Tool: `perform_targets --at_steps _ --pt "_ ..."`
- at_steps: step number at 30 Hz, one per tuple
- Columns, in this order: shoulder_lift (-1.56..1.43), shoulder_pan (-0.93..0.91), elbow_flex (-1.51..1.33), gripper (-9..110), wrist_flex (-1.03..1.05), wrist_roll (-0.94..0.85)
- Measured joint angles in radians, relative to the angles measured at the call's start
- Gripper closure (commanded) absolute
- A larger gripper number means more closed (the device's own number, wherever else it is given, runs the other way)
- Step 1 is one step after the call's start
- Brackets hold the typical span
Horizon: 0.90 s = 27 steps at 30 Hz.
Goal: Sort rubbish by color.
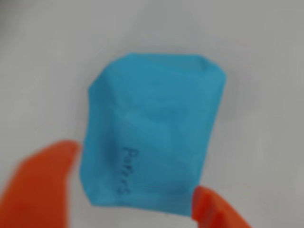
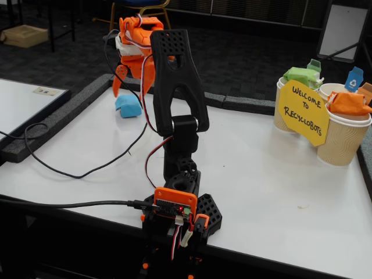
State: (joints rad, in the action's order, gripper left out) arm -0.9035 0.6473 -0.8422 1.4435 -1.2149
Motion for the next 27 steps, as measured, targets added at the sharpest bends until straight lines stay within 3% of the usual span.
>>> perform_targets --at_steps 14,27 --pt "0.000 0.002 -0.049 75 -0.037 0.000" --pt "0.000 -0.009 -0.195 77 -0.221 0.000"
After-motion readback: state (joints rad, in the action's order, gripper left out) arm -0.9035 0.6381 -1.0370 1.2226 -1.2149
